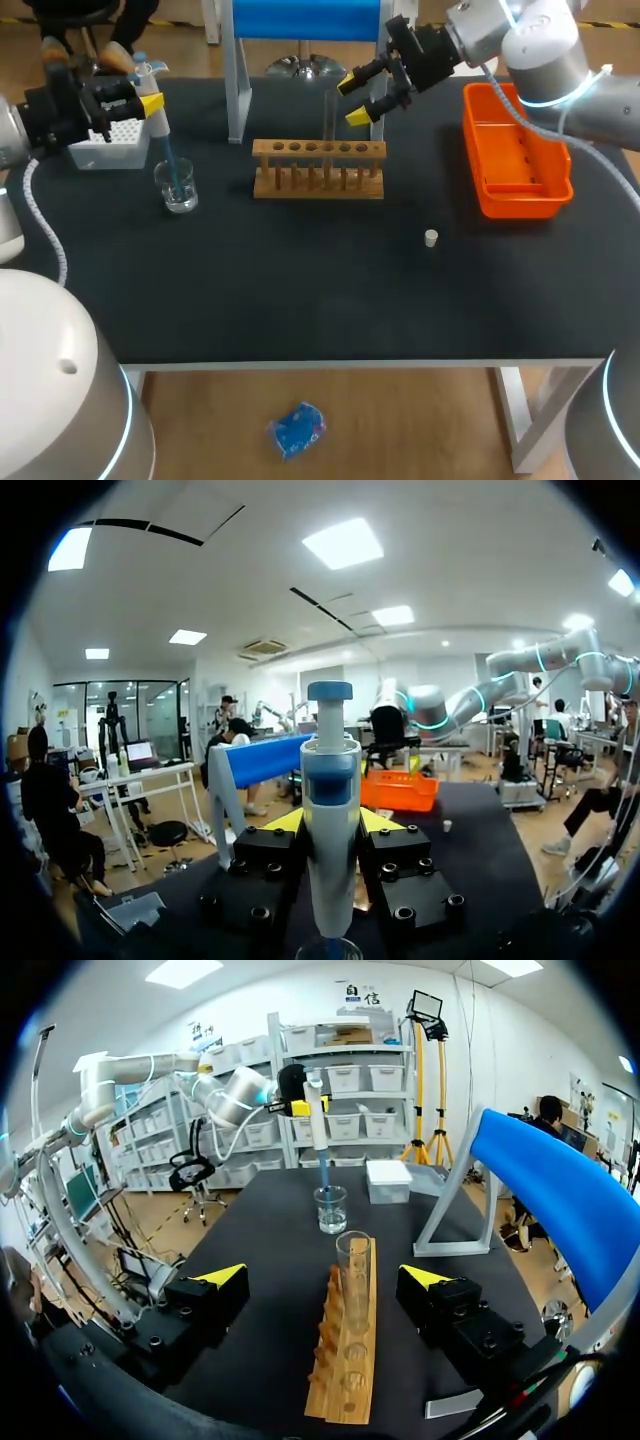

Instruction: Invert the test tube, pick up the pipette, mount the tip to pipette, aspirate from beaker and dispense into the tube, eject the tip, return the pipette, and cap with the stopper.

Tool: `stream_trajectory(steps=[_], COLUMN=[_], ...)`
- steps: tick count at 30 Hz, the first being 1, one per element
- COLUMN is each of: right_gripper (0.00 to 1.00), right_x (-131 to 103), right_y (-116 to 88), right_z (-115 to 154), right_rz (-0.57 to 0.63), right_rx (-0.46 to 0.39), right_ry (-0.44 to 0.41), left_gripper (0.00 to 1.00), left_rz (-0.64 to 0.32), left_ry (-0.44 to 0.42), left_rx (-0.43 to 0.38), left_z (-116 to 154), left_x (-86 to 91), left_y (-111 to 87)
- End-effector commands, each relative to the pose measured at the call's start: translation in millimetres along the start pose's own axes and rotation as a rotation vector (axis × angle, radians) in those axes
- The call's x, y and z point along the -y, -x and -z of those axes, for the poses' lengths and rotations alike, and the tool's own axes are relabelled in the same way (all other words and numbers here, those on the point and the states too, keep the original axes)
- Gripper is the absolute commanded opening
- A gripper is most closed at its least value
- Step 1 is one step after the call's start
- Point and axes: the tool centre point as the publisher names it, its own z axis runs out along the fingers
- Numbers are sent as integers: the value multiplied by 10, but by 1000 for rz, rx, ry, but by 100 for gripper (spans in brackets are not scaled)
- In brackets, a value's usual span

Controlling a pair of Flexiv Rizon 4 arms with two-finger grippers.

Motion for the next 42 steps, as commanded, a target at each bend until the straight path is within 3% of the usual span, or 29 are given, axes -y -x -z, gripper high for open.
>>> stream_trajectory(steps=[1, 12, 25, 32, 38, 42], right_gripper=[100, 100, 100, 100, 100, 100], right_x=[-4, -4, -4, -4, -4, -4], right_y=[-8, -8, -8, -8, -8, -8], right_z=[6, 6, 6, 6, 6, 6], right_rz=[0, 0, 0, 0, 0, 0], right_rx=[1, 1, 1, 1, 1, 1], right_ry=[-2, -2, -2, -2, -2, -2], left_gripper=[0, 0, 0, 0, 0, 0], left_rz=[-8, -44, -47, -53, -51, -69], left_ry=[13, 27, 38, 67, 75, 82], left_rx=[-1, 2, -2, -11, -8, -18], left_z=[-1, 21, 9, 8, 12, -26], left_x=[89, 298, 288, 394, 692, 1029], left_y=[7, -1, -41, -58, -103, -158])
